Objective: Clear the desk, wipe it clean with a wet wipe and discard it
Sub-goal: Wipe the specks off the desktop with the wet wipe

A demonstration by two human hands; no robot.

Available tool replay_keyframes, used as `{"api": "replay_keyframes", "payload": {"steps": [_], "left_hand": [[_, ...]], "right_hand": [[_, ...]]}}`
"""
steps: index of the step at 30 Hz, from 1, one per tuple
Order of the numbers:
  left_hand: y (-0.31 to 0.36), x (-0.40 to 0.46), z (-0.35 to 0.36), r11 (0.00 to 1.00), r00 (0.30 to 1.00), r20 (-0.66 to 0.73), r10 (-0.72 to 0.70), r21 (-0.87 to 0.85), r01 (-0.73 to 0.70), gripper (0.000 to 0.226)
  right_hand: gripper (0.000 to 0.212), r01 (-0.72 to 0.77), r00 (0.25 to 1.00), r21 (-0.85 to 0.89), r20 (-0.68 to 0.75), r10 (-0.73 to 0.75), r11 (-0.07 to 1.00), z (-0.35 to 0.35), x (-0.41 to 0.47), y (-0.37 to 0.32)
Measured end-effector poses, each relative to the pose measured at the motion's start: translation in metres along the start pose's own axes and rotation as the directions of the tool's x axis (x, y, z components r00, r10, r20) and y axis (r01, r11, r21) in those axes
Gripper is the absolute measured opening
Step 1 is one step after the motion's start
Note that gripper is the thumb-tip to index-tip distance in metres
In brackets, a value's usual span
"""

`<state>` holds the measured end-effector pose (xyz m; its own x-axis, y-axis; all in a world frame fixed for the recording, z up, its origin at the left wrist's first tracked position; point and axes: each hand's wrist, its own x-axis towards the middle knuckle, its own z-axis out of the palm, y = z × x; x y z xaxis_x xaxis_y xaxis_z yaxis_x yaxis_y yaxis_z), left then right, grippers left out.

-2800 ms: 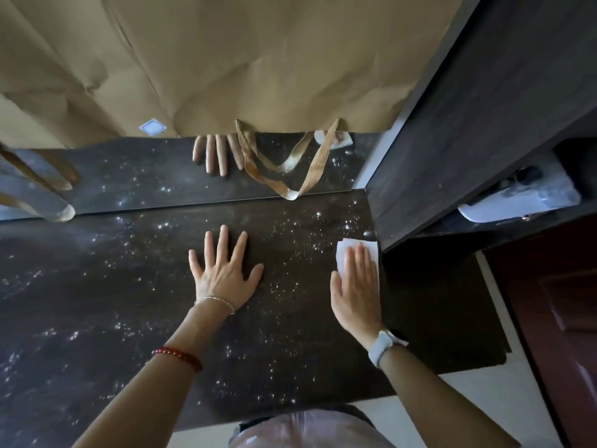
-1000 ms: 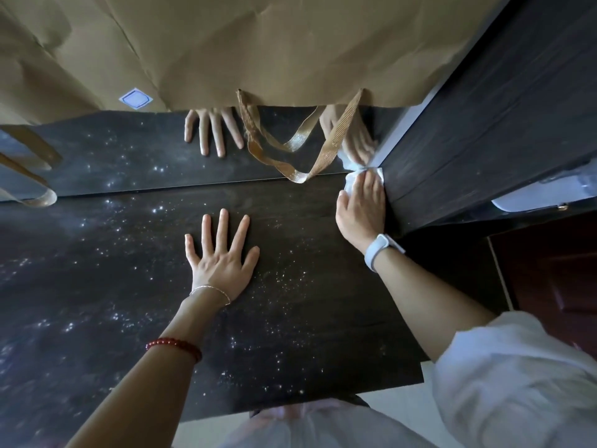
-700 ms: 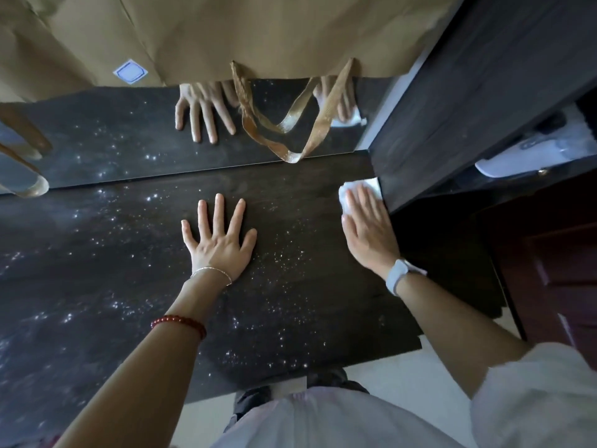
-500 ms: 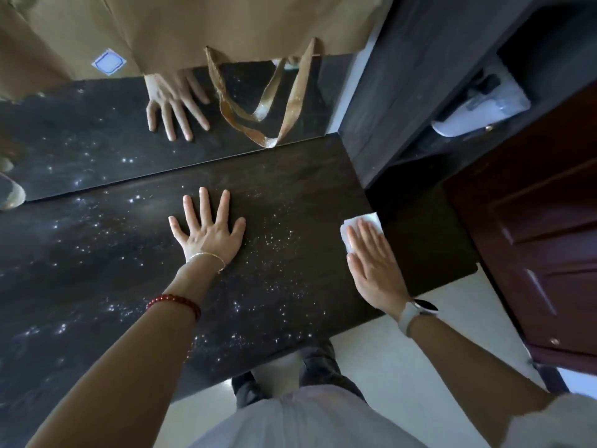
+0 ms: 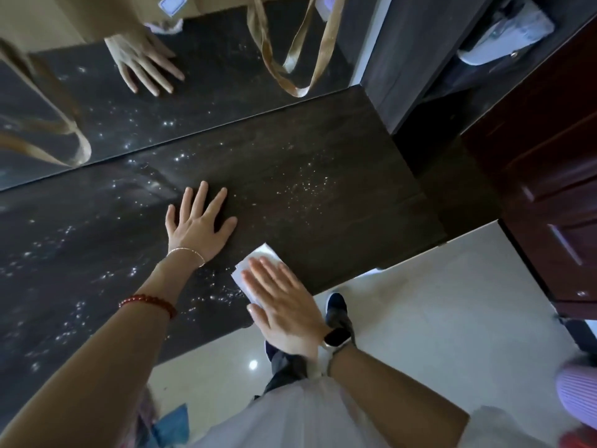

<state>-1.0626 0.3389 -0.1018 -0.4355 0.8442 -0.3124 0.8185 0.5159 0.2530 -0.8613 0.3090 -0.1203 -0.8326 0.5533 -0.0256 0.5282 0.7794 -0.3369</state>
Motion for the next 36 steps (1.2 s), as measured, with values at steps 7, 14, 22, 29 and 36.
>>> {"api": "replay_keyframes", "payload": {"steps": [7,14,22,29,36], "left_hand": [[-0.003,-0.003,0.007,0.996,0.999,-0.046,0.01,0.091,-0.006,0.056],[-0.002,-0.002,0.013,0.997,0.99,-0.139,0.005,0.072,0.005,0.056],[-0.004,0.0,0.019,0.995,0.979,-0.205,0.016,0.103,0.005,0.054],[-0.005,0.001,0.023,0.991,0.972,-0.234,0.012,0.135,0.02,0.062],[-0.006,0.002,0.021,0.994,0.978,-0.209,0.002,0.104,0.02,0.063]], "right_hand": [[0.059,-0.609,0.778,-0.03,-0.214,0.591,0.792,-0.037,-0.006,0.129],[0.058,-0.445,0.887,-0.022,-0.145,0.438,0.895,-0.02,0.054,0.049],[0.055,-0.372,0.925,-0.1,-0.126,0.359,0.923,-0.037,0.039,0.115],[0.054,-0.511,0.845,-0.017,-0.198,0.498,0.86,-0.038,0.119,0.114],[0.048,0.007,1.0,-0.114,0.013,-0.005,0.993,-0.034,0.055,0.089]]}}
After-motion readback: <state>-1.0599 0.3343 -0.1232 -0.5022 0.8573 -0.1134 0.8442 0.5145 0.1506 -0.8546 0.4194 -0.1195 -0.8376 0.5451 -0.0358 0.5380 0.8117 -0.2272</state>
